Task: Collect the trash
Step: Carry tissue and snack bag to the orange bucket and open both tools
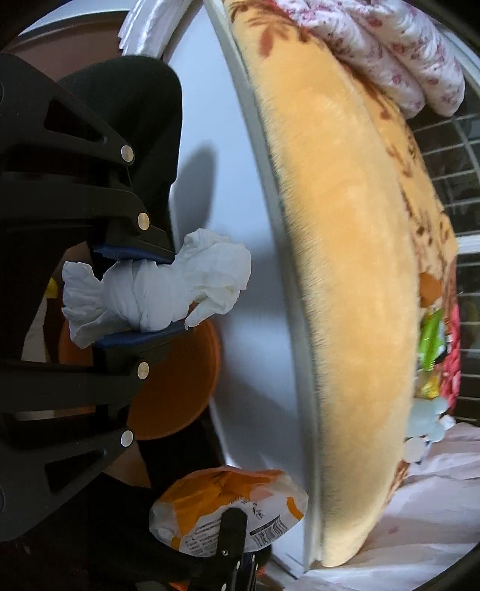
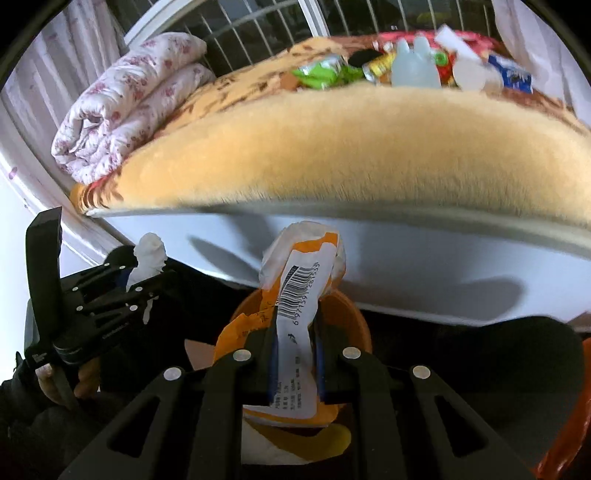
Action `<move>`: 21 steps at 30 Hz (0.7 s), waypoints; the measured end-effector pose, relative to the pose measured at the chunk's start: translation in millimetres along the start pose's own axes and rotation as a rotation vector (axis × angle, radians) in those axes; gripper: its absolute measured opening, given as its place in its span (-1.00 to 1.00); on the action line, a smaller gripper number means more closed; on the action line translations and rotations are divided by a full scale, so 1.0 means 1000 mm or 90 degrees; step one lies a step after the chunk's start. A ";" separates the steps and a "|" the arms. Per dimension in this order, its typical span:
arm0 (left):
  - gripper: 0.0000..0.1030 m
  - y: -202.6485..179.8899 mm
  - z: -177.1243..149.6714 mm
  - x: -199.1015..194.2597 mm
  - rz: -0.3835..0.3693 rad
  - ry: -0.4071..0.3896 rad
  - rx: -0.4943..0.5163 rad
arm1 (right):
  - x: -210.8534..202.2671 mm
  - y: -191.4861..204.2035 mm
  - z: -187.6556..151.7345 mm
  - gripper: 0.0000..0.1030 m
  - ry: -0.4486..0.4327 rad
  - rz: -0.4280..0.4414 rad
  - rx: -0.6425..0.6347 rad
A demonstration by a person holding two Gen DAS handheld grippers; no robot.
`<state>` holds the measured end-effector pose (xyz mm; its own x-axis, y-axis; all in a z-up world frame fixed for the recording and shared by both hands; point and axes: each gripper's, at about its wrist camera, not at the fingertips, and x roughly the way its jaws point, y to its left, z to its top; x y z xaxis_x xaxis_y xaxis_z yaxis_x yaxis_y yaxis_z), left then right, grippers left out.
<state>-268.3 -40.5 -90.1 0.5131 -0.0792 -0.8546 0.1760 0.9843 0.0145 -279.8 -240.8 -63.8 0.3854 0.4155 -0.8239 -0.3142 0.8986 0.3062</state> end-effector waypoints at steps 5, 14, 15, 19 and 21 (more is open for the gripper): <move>-0.43 -0.006 -0.003 0.024 -0.010 0.048 0.017 | 0.019 -0.011 -0.009 -0.71 0.028 0.001 0.015; -0.43 -0.009 -0.010 0.053 -0.029 0.109 0.037 | 0.063 -0.026 -0.015 -0.71 0.103 0.008 0.028; -0.43 -0.009 -0.010 0.056 -0.033 0.116 0.039 | 0.067 -0.026 -0.015 -0.71 0.112 0.009 0.028; -0.02 -0.011 -0.014 0.070 -0.065 0.153 0.050 | 0.084 -0.024 -0.015 -0.32 0.145 0.012 0.017; 0.34 -0.010 -0.016 0.077 -0.066 0.165 0.046 | 0.091 -0.024 -0.015 0.16 0.153 0.006 0.020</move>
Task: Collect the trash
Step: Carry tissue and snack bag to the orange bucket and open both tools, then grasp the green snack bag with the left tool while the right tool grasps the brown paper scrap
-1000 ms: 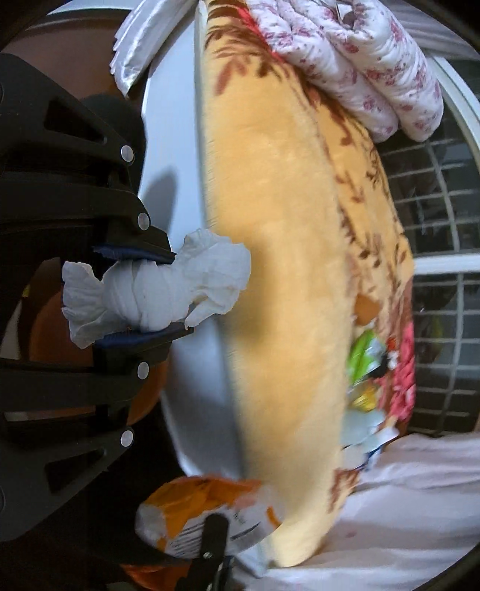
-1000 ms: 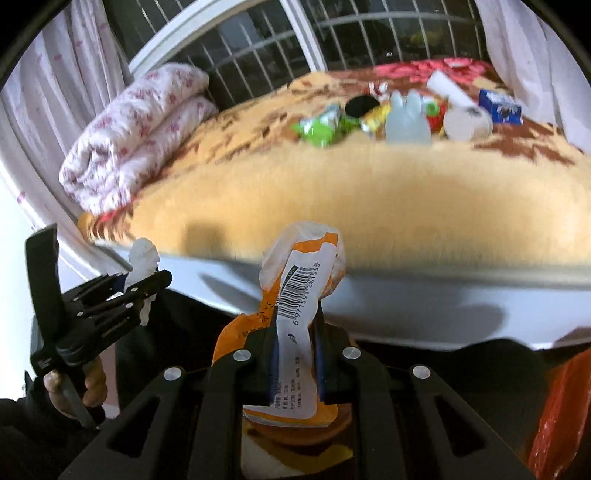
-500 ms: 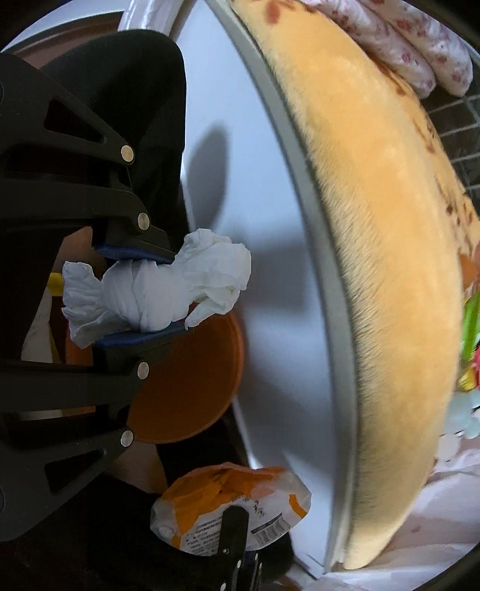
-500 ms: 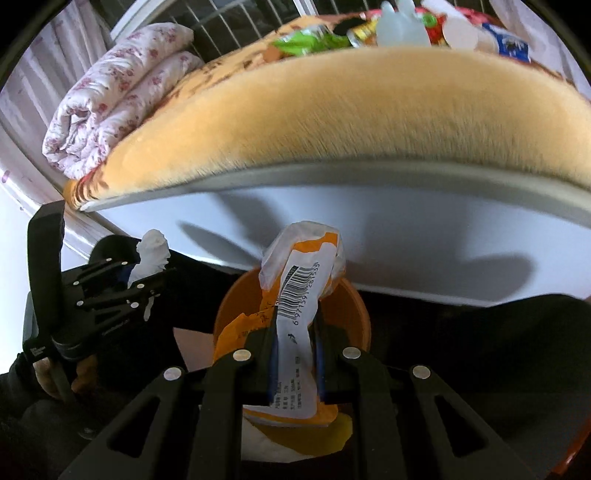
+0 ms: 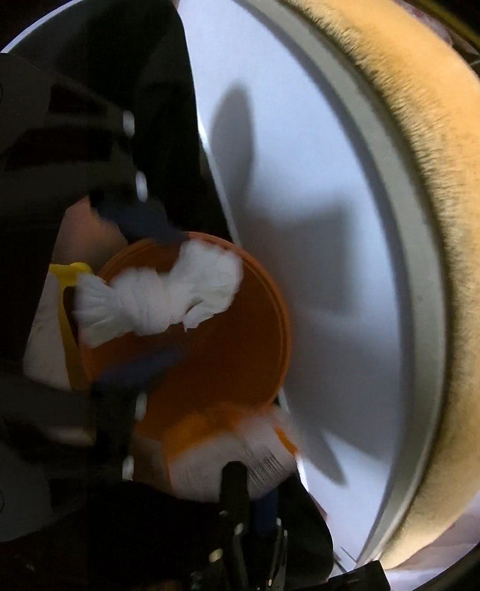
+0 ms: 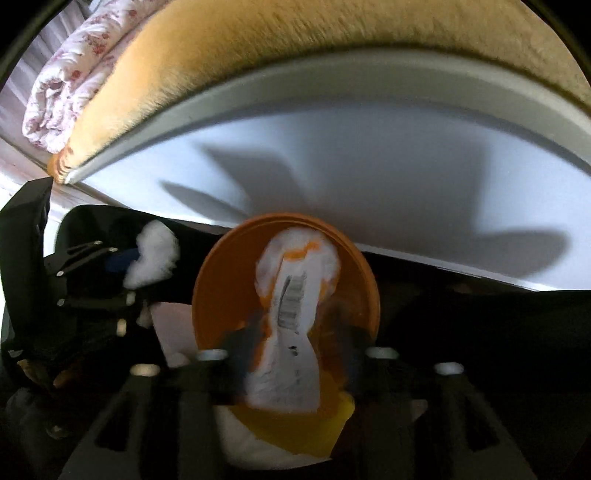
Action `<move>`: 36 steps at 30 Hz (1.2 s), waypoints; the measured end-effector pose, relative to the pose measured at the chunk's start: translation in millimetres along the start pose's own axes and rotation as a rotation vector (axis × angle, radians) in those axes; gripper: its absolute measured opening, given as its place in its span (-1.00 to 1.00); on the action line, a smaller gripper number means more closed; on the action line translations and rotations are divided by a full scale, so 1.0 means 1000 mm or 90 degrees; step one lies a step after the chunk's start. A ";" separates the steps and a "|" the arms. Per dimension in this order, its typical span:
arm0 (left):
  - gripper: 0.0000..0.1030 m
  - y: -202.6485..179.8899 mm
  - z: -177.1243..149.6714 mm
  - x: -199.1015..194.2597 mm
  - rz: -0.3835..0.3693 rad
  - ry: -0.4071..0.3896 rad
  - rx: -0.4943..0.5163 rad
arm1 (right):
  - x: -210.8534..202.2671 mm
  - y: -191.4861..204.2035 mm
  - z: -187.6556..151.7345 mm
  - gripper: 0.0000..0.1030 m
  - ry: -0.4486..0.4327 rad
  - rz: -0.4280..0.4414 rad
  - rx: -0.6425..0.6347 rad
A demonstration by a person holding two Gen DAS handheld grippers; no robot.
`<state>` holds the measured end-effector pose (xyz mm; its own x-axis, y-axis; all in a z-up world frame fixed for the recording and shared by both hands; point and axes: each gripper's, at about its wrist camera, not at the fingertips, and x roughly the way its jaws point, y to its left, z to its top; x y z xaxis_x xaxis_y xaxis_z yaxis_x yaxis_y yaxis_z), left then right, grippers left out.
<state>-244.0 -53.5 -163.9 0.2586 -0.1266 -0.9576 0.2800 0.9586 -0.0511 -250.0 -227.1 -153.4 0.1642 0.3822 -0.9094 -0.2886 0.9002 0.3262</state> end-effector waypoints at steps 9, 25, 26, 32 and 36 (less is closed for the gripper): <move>0.36 0.016 0.002 0.001 -0.031 0.002 -0.037 | -0.004 -0.013 0.006 0.13 0.011 0.010 0.030; 0.60 -0.006 0.141 -0.127 -0.025 -0.232 0.048 | -0.049 -0.027 0.013 0.13 -0.068 0.040 0.044; 0.60 -0.009 0.165 -0.130 -0.013 -0.251 0.054 | -0.049 -0.027 0.014 0.13 -0.072 0.043 0.047; 0.62 -0.022 0.260 -0.116 0.042 -0.244 0.120 | -0.061 -0.040 0.009 0.13 -0.093 0.061 0.063; 0.62 -0.028 0.308 -0.085 0.065 -0.177 0.155 | -0.051 -0.043 0.006 0.13 -0.090 0.067 0.070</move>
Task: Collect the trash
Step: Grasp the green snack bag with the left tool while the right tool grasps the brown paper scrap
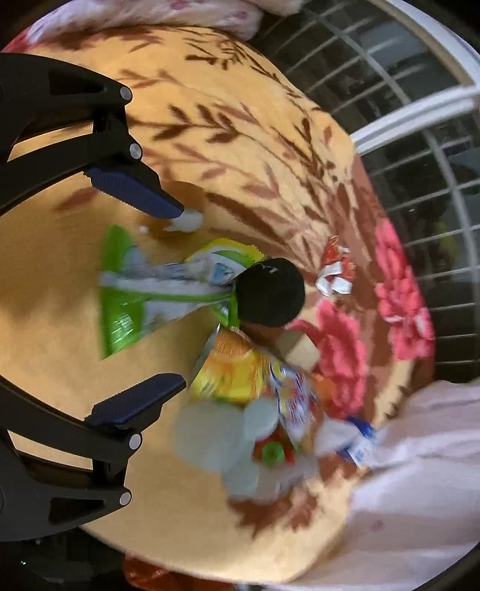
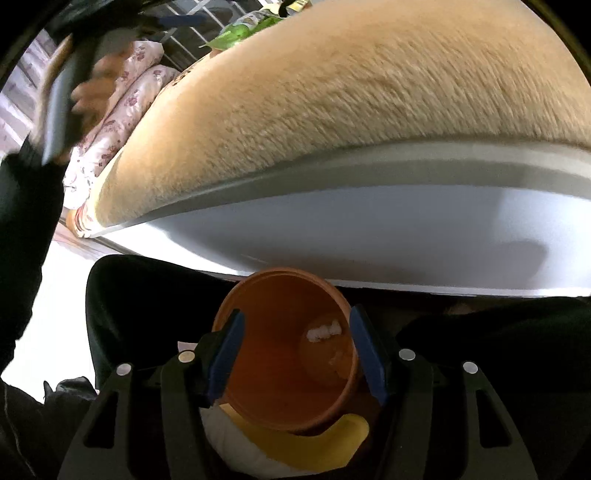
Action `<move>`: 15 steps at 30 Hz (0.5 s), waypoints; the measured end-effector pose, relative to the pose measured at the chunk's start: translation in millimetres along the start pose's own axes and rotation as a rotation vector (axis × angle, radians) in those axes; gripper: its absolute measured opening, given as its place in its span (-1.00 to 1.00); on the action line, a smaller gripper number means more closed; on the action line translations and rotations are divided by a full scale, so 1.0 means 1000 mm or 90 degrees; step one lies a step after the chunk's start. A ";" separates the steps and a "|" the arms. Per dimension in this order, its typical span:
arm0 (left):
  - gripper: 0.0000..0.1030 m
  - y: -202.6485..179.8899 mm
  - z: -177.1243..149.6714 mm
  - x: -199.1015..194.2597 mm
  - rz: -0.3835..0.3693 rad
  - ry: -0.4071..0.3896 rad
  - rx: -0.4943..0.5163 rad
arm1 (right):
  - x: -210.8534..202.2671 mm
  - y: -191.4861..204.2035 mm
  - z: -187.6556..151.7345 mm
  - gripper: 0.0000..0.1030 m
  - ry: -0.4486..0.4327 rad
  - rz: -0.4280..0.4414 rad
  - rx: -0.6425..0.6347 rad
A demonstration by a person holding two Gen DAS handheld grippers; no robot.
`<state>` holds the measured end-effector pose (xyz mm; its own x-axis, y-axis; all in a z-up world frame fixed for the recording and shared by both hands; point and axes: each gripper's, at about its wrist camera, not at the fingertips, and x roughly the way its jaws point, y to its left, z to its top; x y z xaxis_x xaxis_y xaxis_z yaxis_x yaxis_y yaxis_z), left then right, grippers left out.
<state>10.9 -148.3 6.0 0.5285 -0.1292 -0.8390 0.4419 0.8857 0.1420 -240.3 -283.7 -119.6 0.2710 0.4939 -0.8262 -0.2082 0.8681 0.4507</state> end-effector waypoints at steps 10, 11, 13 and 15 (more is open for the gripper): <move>-0.43 0.013 0.003 0.053 -0.023 0.080 -0.072 | 0.000 -0.009 0.006 0.13 -0.019 0.026 0.014; -0.44 0.018 0.001 0.046 -0.024 0.066 -0.089 | -0.001 -0.009 0.007 0.13 -0.020 0.024 0.015; -0.44 0.027 -0.006 0.015 -0.041 0.022 -0.122 | -0.008 -0.006 0.007 0.13 -0.022 0.030 0.014; -0.44 0.033 -0.023 -0.023 -0.039 -0.022 -0.132 | -0.020 0.000 0.011 0.13 -0.029 0.050 0.002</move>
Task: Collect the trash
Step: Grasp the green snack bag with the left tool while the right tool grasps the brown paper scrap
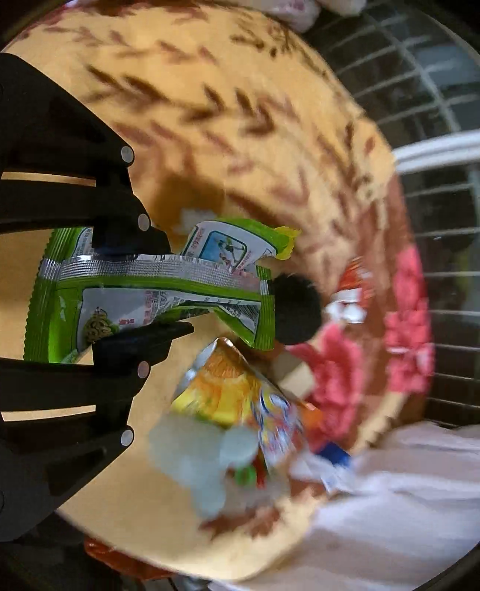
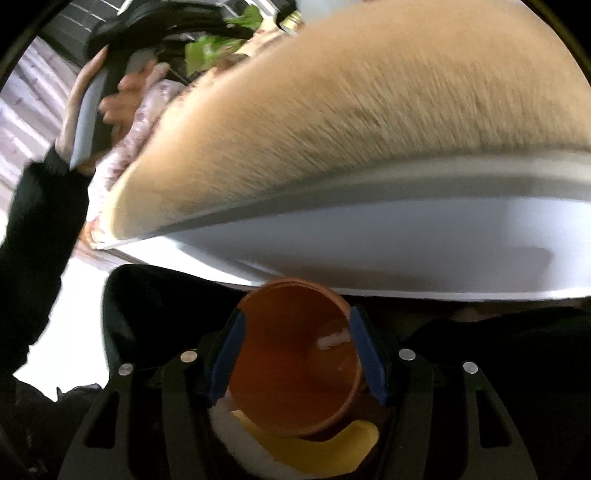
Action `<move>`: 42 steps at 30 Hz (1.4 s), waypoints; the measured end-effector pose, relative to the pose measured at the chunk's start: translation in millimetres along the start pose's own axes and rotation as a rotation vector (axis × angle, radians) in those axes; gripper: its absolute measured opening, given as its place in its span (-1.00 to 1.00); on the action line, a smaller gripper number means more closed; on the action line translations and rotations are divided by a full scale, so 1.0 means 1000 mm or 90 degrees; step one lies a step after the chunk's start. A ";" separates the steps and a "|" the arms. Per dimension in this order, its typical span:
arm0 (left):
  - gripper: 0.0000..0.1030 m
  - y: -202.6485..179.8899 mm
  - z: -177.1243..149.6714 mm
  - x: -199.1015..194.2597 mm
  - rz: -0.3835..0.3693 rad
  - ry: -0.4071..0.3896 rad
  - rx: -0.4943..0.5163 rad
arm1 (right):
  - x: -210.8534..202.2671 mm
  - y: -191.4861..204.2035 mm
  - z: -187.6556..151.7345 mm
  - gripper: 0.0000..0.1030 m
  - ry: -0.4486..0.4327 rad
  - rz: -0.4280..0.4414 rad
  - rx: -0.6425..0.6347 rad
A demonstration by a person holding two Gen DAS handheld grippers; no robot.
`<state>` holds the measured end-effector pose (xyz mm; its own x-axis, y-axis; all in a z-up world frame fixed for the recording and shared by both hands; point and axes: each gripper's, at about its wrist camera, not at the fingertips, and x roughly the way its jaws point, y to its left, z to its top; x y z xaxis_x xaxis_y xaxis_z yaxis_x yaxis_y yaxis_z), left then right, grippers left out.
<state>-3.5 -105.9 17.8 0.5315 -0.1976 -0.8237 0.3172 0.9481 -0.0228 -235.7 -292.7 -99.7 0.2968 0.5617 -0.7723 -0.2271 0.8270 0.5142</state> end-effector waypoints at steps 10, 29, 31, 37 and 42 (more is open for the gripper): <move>-0.43 0.044 -0.120 -0.115 0.150 -0.105 -0.073 | -0.045 0.074 0.112 0.18 -0.102 0.058 -0.151; -0.42 0.053 -0.178 -0.116 0.133 -0.147 -0.150 | 0.124 0.102 0.303 0.25 -0.021 -0.082 -0.020; -0.42 0.053 -0.180 -0.115 0.131 -0.148 -0.153 | 0.132 0.101 0.308 0.25 -0.016 -0.087 0.001; -0.42 0.060 -0.183 -0.115 0.115 -0.147 -0.178 | 0.150 0.101 0.317 0.29 -0.016 -0.126 0.043; -0.42 0.064 -0.184 -0.110 0.107 -0.141 -0.194 | 0.156 0.098 0.316 0.13 -0.030 -0.145 0.087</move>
<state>-186.1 22.4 2.6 0.7229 -0.0515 -0.6891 -0.0173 0.9956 -0.0925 81.5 -116.9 -52.2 0.3689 0.3581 -0.8577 -0.0231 0.9260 0.3768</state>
